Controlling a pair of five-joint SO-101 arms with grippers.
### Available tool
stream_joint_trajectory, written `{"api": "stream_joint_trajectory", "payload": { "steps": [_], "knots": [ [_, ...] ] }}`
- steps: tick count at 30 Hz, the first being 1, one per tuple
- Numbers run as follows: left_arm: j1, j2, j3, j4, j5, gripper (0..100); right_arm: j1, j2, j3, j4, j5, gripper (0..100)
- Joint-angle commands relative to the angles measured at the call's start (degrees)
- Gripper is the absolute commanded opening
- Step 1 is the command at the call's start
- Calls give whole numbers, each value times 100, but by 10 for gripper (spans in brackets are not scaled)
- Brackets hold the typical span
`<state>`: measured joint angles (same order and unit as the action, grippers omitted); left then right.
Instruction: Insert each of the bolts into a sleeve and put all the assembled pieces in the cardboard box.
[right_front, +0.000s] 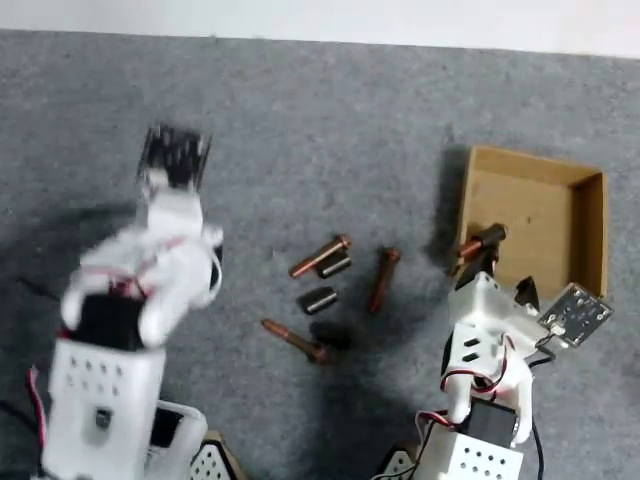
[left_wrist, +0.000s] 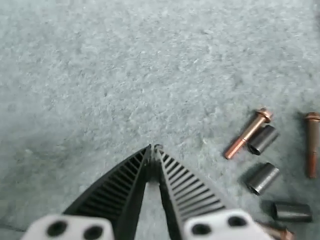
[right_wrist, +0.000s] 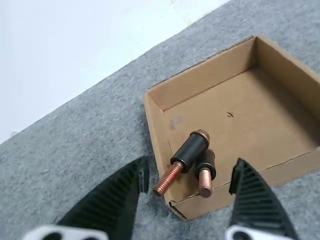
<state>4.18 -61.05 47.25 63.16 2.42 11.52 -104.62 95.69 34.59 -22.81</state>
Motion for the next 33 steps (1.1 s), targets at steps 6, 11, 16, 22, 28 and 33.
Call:
{"api": "stream_joint_trajectory", "payload": {
  "steps": [6, 11, 16, 22, 28, 33],
  "knots": [
    [-110, -2651, 2949, -1345, 0, 31, -426, -66, 277, -119, 79, 245],
    [-268, -3609, 3565, -1354, 0, 31, -699, -57, 259, -119, 633, 245],
    [-541, -4286, 3969, -1336, 0, 31, -2070, -4, 101, 444, 1090, 245],
    [-857, -4374, 4013, -1345, 0, 31, -3908, 4, -57, 655, 1960, 245],
    [-1156, -4374, 4040, -1345, 9, 31, -4268, 4, -409, 1007, 2145, 245],
    [-1147, -4365, 4084, -1354, 9, 31, -4470, 374, -945, 1288, 2400, 245]
  ]
}}
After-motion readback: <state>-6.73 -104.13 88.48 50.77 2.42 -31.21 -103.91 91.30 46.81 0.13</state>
